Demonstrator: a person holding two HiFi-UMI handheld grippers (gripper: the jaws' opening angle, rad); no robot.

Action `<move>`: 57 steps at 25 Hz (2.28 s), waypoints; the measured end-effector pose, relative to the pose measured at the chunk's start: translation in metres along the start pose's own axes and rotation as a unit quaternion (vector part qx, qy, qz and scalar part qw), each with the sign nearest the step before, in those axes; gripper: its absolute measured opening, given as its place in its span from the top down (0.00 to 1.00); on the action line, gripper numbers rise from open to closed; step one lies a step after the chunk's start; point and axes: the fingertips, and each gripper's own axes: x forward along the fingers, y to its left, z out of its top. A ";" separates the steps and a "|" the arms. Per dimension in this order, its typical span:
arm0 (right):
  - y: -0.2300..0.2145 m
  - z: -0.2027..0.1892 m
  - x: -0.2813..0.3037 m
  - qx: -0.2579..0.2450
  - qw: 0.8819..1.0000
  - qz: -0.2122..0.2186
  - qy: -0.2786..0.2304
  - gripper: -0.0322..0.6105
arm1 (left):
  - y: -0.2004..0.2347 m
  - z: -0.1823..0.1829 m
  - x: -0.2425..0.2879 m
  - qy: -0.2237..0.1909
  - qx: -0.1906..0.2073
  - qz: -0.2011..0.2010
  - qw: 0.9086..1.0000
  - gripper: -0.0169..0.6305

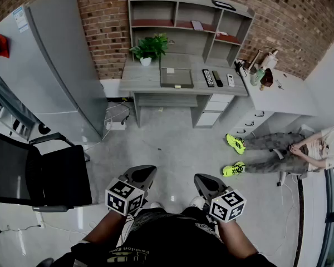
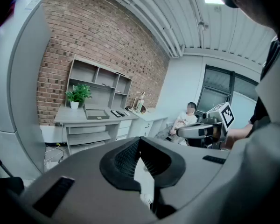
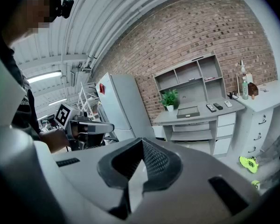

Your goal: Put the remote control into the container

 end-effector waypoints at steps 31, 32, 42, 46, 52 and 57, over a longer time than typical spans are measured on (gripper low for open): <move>0.018 -0.001 0.013 0.018 1.000 0.017 -0.011 0.95 | 0.011 -0.021 -0.007 0.005 -0.030 0.002 1.000 0.96; 0.016 -0.002 0.013 0.020 1.000 0.017 -0.009 0.95 | 0.012 -0.021 -0.006 0.005 -0.032 0.004 0.999 0.96; -0.026 -0.005 0.054 0.048 0.998 0.030 0.017 0.95 | 0.037 -0.025 0.028 0.030 -0.044 0.018 0.998 0.96; -0.058 0.018 0.081 0.047 0.998 0.038 0.017 0.95 | 0.065 -0.009 0.056 0.040 -0.044 0.033 0.998 0.96; -0.122 0.062 0.119 0.039 0.999 0.034 0.017 0.95 | 0.096 0.047 0.126 0.030 -0.031 0.013 0.999 0.96; -0.170 0.100 0.142 0.027 0.999 0.034 0.011 0.95 | 0.116 0.089 0.176 0.022 -0.022 0.017 0.999 0.96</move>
